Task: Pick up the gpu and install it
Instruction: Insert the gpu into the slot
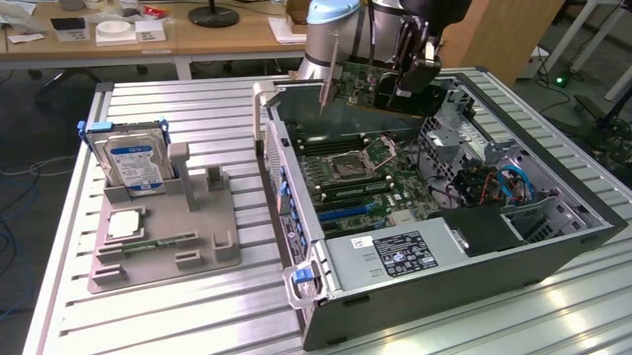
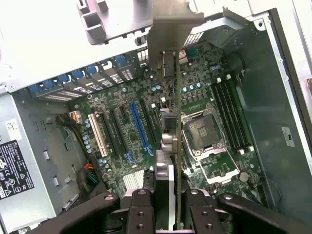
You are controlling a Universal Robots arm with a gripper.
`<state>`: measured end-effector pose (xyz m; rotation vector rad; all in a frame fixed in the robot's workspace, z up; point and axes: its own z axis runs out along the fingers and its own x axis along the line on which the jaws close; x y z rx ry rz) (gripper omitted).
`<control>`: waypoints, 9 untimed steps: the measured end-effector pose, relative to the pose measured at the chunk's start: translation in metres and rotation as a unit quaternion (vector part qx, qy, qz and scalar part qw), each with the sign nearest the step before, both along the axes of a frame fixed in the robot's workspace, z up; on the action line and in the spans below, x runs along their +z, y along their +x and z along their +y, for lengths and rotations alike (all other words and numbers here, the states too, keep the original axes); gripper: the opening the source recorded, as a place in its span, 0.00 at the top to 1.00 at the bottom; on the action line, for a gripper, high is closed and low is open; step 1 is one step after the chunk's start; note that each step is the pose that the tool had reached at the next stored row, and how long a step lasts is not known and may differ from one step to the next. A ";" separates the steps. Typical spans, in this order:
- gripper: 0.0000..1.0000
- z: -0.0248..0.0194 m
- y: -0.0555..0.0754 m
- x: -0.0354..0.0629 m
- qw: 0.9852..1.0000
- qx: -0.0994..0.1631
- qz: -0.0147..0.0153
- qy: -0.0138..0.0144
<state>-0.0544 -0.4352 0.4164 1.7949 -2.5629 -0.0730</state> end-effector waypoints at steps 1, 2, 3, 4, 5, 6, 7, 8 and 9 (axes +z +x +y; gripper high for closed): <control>0.71 0.0000 0.000 0.0000 1.000 0.000 0.000 0.000; 0.71 0.0000 0.000 0.0000 1.000 0.000 0.000 0.000; 0.71 0.0000 0.000 0.0000 1.000 0.000 0.000 0.000; 0.71 0.0000 0.000 0.0000 1.000 0.000 0.000 0.000; 0.71 0.0000 0.000 0.0000 1.000 0.000 0.000 0.000; 0.71 0.0000 0.000 0.0000 1.000 0.000 0.000 0.000; 0.71 0.0000 0.000 0.0000 1.000 0.000 0.000 0.000; 0.71 0.0000 0.000 0.0000 1.000 0.000 0.000 0.000; 0.71 0.0000 0.000 0.0000 1.000 0.000 0.000 0.000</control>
